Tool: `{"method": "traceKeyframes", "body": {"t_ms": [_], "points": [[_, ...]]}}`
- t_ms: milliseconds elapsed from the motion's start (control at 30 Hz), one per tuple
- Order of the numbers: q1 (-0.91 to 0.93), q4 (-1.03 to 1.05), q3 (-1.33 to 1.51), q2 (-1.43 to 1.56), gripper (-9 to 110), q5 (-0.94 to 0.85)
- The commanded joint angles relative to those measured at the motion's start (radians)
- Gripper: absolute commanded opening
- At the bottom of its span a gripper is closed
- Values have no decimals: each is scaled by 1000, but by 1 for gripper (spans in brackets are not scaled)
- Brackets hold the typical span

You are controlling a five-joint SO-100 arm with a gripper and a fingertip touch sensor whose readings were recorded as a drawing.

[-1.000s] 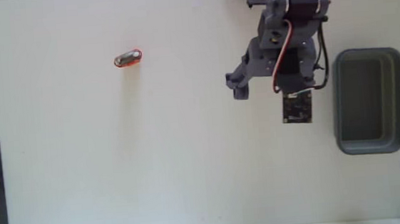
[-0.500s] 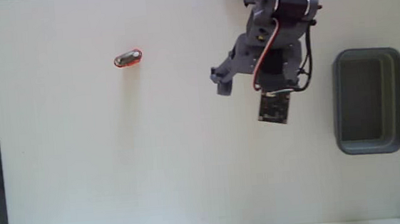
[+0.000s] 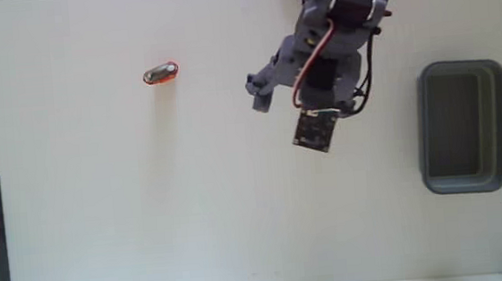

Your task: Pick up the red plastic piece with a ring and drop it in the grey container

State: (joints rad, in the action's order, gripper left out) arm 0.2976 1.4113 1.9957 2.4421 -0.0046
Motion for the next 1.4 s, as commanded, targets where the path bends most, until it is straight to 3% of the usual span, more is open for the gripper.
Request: {"method": "traceKeyframes", "body": {"t_ms": [0, 733, 1367], "points": [[45, 19, 4, 38, 110, 5], [150, 19, 4, 38, 110, 5], [377, 19, 4, 38, 110, 5]]}}
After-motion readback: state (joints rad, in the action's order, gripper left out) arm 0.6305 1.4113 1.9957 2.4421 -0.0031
